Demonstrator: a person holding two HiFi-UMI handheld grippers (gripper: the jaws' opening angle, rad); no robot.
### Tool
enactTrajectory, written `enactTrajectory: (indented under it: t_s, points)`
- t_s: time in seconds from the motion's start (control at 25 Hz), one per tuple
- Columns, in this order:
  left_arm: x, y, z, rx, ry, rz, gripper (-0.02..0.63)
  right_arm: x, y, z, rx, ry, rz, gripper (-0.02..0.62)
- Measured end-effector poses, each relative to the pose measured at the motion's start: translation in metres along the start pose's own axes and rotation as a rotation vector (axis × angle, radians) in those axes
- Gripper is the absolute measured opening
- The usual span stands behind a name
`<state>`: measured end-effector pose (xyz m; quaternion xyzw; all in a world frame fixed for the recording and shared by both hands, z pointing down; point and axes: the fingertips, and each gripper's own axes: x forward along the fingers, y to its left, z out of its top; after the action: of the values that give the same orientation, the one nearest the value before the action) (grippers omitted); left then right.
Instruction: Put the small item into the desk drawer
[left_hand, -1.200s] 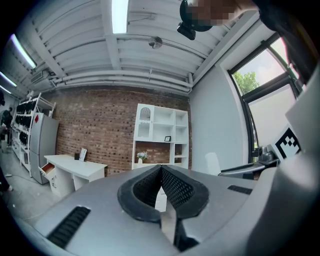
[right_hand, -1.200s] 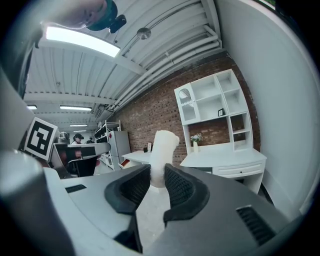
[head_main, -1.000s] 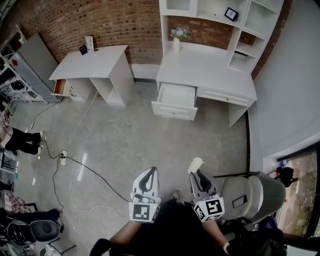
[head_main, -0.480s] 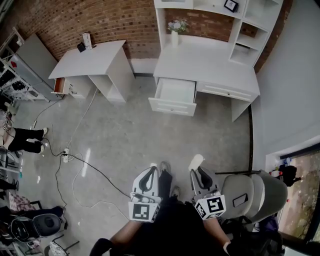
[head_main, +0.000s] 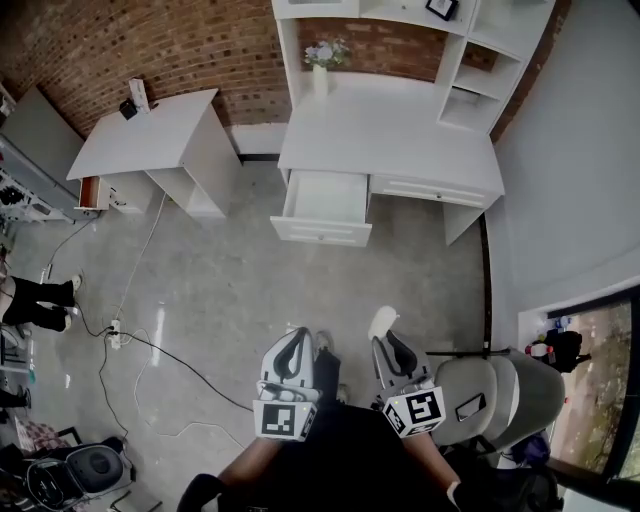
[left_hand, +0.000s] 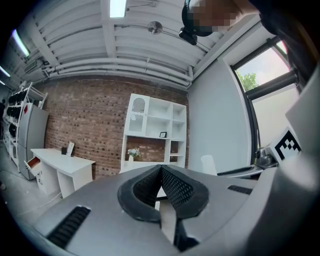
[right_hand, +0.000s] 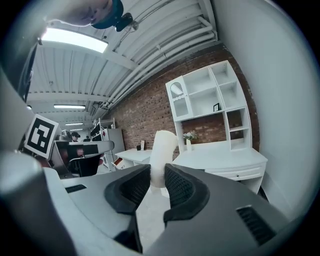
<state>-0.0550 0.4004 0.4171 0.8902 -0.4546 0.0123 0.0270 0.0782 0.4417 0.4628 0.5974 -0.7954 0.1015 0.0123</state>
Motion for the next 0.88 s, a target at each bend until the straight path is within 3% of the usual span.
enactTrajectory:
  t_s: [0.52,0.64,0.88]
  points:
    - [0.15,0.086,0.024,-0.071,0.005,-0.024,0.024,0.155,-0.056,0.058,-0.021,0.028,-0.026,0.107]
    - [0.175,0.102,0.032,-0.111,-0.005,-0.025,0.023,0.189,-0.066,0.066,-0.025,0.037,-0.028,0.107]
    - [0.202,0.134,0.022,-0.116,0.031,0.023,0.023,0.238,-0.082,0.072,-0.023,0.064,0.0,0.107]
